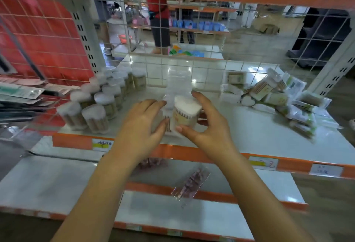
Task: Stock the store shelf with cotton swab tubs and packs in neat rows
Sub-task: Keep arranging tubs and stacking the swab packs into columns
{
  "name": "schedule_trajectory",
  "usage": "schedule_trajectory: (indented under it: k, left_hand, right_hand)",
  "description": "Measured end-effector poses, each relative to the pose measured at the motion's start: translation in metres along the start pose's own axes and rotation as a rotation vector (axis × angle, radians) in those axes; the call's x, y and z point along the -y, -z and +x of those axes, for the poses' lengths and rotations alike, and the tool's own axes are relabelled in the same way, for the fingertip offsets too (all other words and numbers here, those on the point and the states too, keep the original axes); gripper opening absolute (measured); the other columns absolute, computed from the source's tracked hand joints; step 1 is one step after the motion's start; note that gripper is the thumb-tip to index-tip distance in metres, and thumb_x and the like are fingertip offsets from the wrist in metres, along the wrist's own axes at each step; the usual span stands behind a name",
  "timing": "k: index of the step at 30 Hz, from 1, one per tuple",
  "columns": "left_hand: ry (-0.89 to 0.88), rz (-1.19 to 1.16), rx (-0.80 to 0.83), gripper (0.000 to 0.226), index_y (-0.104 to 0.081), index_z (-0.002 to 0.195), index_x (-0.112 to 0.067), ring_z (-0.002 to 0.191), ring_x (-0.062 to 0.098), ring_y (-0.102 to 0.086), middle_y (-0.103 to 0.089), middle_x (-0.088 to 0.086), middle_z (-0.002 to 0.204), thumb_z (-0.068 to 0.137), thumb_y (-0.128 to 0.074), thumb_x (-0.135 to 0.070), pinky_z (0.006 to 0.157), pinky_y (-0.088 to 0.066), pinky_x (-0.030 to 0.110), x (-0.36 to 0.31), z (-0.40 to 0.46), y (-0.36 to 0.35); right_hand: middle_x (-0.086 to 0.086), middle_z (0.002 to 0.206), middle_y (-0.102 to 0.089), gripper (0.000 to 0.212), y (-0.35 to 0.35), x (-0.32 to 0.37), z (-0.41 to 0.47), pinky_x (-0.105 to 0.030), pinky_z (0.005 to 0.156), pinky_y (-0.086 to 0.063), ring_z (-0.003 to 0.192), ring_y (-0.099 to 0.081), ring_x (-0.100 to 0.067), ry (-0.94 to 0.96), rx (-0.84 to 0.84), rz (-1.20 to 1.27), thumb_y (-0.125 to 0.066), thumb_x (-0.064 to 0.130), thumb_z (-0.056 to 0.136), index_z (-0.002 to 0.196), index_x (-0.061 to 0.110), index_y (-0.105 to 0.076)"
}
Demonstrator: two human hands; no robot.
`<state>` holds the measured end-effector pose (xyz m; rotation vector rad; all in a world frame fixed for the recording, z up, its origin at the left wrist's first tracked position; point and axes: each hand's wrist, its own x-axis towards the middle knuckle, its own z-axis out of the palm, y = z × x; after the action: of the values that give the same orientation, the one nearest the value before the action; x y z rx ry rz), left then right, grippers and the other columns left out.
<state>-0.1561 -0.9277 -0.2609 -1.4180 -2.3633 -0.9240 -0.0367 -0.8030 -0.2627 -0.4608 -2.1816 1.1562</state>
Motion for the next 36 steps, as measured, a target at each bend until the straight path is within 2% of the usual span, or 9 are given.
schedule_trajectory:
  k: [3,10,17,23,25,27,28,32,36]
  left_hand:
    - [0.046,0.036,-0.021,0.048,-0.060,0.119,-0.006,0.108,0.029,-0.052,-0.060,0.014,0.115,0.081,-0.050,-0.032,0.090,-0.037,0.027,0.003,-0.003,0.010]
    - [0.097,0.090,-0.052,0.055,-0.061,0.118,-0.005,0.101,0.033,-0.056,-0.061,0.014,0.111,0.080,-0.041,-0.041,0.085,-0.043,0.035,0.032,-0.004,0.032]
    - [0.121,0.087,-0.023,0.053,-0.061,0.118,-0.007,0.107,0.038,-0.053,-0.060,0.019,0.116,0.079,-0.044,-0.040,0.088,-0.042,0.039,0.091,0.026,0.051]
    - [0.032,0.105,0.065,0.054,-0.063,0.111,-0.004,0.097,0.040,-0.058,-0.063,0.019,0.108,0.080,-0.038,-0.040,0.083,-0.047,0.043,0.167,0.049,0.060]
    - [0.014,0.097,0.047,0.048,-0.063,0.113,-0.006,0.100,0.037,-0.057,-0.062,0.016,0.111,0.083,-0.043,-0.038,0.085,-0.045,0.040,0.186,0.053,0.062]
    - [0.026,0.053,0.072,0.042,-0.059,0.120,-0.009,0.109,0.033,-0.050,-0.058,0.012,0.119,0.086,-0.049,-0.032,0.091,-0.039,0.036,0.200,0.059,0.066]
    - [0.015,0.026,0.081,0.040,-0.058,0.121,-0.009,0.111,0.032,-0.048,-0.057,0.011,0.121,0.087,-0.051,-0.029,0.092,-0.036,0.035,0.206,0.061,0.068]
    - [-0.061,-0.026,0.082,0.036,-0.061,0.116,-0.006,0.106,0.035,-0.053,-0.060,0.014,0.114,0.084,-0.059,-0.022,0.085,-0.039,0.037,0.226,0.067,0.069]
    - [-0.108,-0.042,0.101,0.037,-0.063,0.112,-0.004,0.100,0.034,-0.056,-0.063,0.014,0.109,0.081,-0.057,-0.022,0.082,-0.037,0.031,0.241,0.071,0.067]
  right_hand:
    - [0.017,0.123,-0.044,0.080,-0.009,0.007,0.007,-0.023,0.094,-0.045,0.111,-0.050,-0.007,0.012,0.063,0.016,-0.079,0.021,0.071,0.138,0.032,-0.037]
    - [0.008,0.126,-0.048,0.080,-0.042,0.026,0.040,-0.023,0.088,-0.048,0.102,-0.053,-0.009,0.014,0.121,0.046,-0.078,0.022,0.072,0.138,0.034,-0.036]
    - [0.007,0.121,-0.047,0.077,-0.102,0.034,0.102,-0.029,0.092,-0.048,0.103,-0.051,-0.010,-0.041,0.038,0.034,-0.077,0.017,0.073,0.138,0.029,-0.037]
    - [-0.005,0.129,-0.049,0.076,-0.164,0.010,0.146,-0.017,0.087,-0.037,0.113,-0.051,-0.021,-0.074,-0.047,-0.097,-0.074,0.009,0.074,0.139,0.015,-0.035]
    - [-0.009,0.124,-0.051,0.083,-0.185,-0.004,0.160,-0.030,0.094,-0.044,0.113,-0.051,-0.026,-0.140,-0.108,-0.096,-0.073,0.005,0.072,0.142,0.013,-0.030]
    - [-0.008,0.114,-0.053,0.091,-0.201,-0.018,0.172,-0.046,0.089,-0.050,0.107,-0.054,-0.028,-0.228,-0.178,-0.066,-0.073,0.002,0.069,0.144,0.013,-0.023]
    - [-0.009,0.113,-0.054,0.092,-0.208,-0.025,0.175,-0.047,0.087,-0.050,0.106,-0.055,-0.027,-0.272,-0.197,-0.068,-0.073,0.001,0.069,0.145,0.013,-0.021]
    - [-0.014,0.127,-0.054,0.073,-0.225,-0.050,0.180,-0.027,0.090,-0.042,0.114,-0.052,-0.025,-0.371,-0.179,-0.117,-0.073,0.002,0.074,0.136,0.005,-0.035]
    - [-0.015,0.125,-0.057,0.063,-0.239,-0.061,0.193,-0.033,0.097,-0.044,0.115,-0.053,-0.027,-0.399,-0.190,-0.127,-0.077,0.012,0.072,0.127,0.004,-0.047]
